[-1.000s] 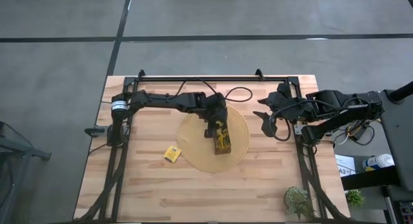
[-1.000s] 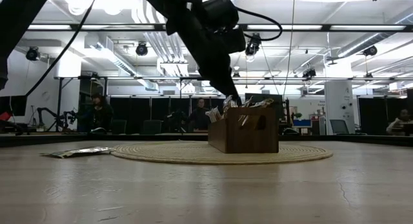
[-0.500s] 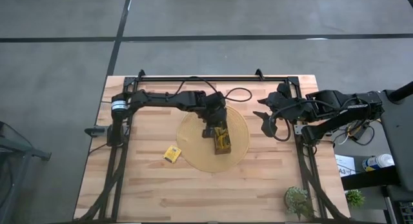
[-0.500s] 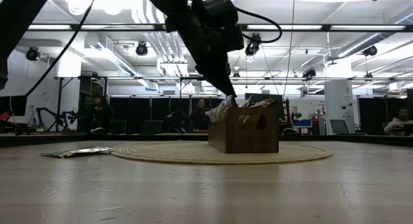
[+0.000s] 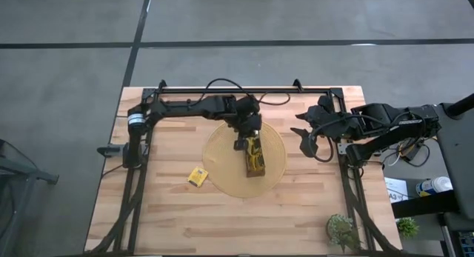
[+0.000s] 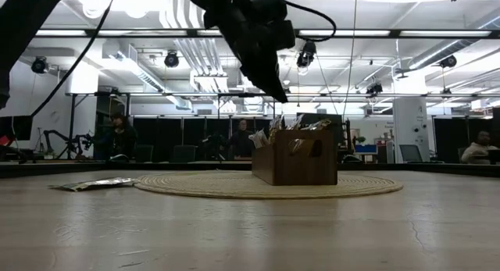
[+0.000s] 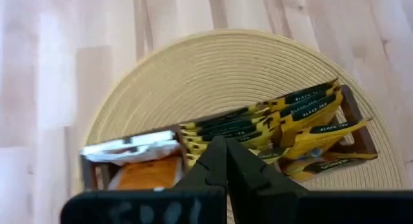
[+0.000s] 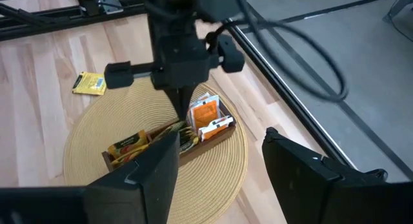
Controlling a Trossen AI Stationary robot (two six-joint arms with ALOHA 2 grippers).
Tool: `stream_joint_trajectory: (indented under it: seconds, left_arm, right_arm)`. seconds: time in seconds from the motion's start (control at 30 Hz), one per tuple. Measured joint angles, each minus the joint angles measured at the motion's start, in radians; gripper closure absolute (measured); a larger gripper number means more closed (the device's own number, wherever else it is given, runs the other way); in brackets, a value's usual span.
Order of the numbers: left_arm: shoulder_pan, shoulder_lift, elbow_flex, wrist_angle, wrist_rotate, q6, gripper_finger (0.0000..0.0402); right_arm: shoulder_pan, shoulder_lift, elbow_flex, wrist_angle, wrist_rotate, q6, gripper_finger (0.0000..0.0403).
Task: Pick & Place Tea
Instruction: Put the right yellow tea bag into the middle section of the wooden organizer
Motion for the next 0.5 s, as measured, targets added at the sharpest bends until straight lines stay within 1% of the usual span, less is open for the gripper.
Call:
stream_joint_trajectory:
  seconds: [0.1,0.17,0.27,0.37,0.5]
  left_arm:
    - [0.003,0.000,0.042,-0.031,-0.005,0.017,0.0401]
    - [0.002,0.000,0.066,-0.053,-0.019,0.010,0.0401]
    - [0.002,0.000,0.093,-0.072,-0.028,-0.061,0.0401]
    - [0.003,-0.015,0.087,-0.080,-0.026,-0.082,0.0401]
    - [-0.002,-0.045,0.044,-0.081,-0.026,-0.101,0.0401]
  right_arm:
    - [0.000,0.000,0.000,0.000,0.000,0.003,0.0184]
    - [0.000,0.000,0.000,0.002,0.000,0.031,0.0184]
    - [0.000,0.005,-0.010,0.001,0.000,0.093,0.0184]
    - [0.000,0.020,-0.020,-0.005,-0.008,0.114,0.0184]
    - [0.000,0.050,-0.022,0.002,-0.011,0.169,0.0184]
